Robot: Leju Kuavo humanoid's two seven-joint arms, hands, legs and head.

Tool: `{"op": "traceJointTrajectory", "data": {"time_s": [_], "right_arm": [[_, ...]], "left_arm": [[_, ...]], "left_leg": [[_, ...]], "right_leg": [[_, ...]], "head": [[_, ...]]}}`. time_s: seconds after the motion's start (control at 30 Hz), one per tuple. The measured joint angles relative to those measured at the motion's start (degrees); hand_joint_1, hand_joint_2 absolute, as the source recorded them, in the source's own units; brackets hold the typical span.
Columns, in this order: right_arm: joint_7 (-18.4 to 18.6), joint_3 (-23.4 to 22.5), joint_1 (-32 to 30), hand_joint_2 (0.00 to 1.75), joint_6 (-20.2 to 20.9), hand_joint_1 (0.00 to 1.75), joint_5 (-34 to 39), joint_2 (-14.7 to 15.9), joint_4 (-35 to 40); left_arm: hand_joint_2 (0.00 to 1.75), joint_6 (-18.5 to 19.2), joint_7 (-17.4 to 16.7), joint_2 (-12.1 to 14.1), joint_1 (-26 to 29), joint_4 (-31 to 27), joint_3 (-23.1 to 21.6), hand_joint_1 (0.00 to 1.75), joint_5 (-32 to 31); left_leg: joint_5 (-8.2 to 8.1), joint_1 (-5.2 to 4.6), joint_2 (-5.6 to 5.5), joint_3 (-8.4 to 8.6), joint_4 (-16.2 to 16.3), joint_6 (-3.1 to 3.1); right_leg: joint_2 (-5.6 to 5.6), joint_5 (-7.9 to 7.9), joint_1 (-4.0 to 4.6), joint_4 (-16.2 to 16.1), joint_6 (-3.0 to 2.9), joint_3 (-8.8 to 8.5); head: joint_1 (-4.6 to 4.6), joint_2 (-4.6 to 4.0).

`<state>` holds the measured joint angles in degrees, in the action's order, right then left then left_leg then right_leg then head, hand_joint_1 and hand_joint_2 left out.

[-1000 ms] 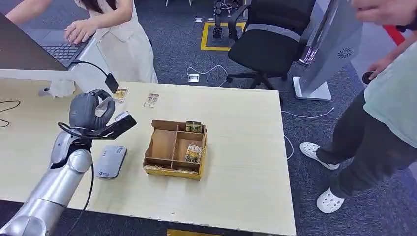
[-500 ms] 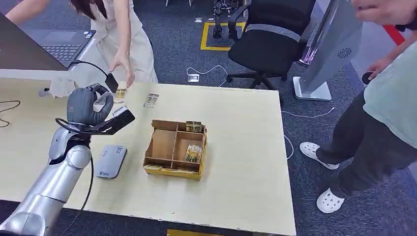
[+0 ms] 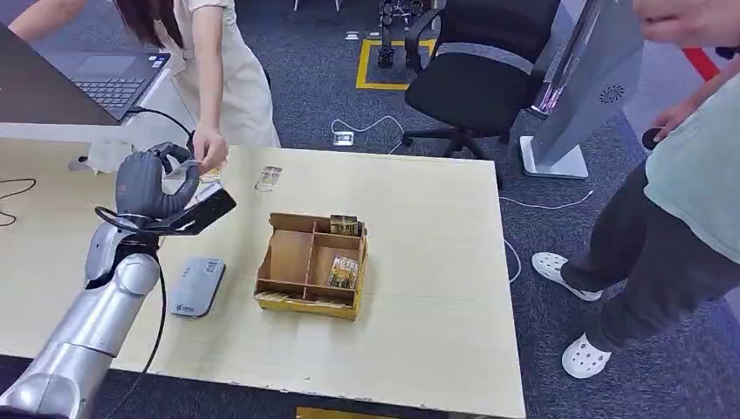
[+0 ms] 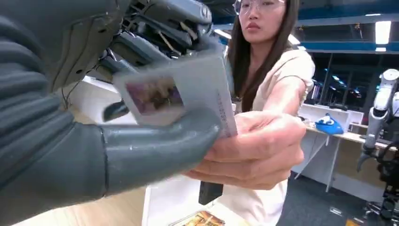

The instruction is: Pass the card to the sensor for recognition and then transmit it.

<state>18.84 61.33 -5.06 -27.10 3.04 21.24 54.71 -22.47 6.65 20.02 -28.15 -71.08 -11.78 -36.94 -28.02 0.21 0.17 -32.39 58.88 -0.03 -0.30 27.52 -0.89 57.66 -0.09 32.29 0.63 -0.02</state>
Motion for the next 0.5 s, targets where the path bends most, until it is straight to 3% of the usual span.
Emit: {"op": "traceJointTrajectory", "data": {"time_s": [0.27,0.43,0.5], "right_arm": [[0.00,-0.04,0.00,0.00,-0.09,0.00,0.18,-0.11,-0.28],[0.39,-0.24,-0.04,0.00,-0.55,0.00,0.44,-0.11,-0.28],[0.77,-0.26,-0.10,0.00,-0.92,0.00,0.48,-0.11,-0.24]], "left_arm": [[1.75,2.52,0.33,0.39,-0.11,0.00,0.09,0.00,1.97],[1.75,7.70,-1.09,0.63,-0.34,-0.35,0.09,0.00,5.79],[1.75,11.97,-1.60,1.16,-0.45,-1.05,0.04,0.00,7.50]], "left_leg": [[0.00,0.00,0.00,0.00,0.00,0.00],[0.00,0.01,0.00,0.00,0.00,0.00],[0.00,0.00,0.02,0.00,0.01,0.00]], "right_leg": [[0.00,0.00,0.00,0.00,0.00,0.00],[0.00,0.00,0.01,0.00,0.01,0.00],[0.06,-0.01,0.01,0.00,0.01,0.00]], "head": [[0.00,0.00],[0.00,0.00],[0.00,0.00]]}}
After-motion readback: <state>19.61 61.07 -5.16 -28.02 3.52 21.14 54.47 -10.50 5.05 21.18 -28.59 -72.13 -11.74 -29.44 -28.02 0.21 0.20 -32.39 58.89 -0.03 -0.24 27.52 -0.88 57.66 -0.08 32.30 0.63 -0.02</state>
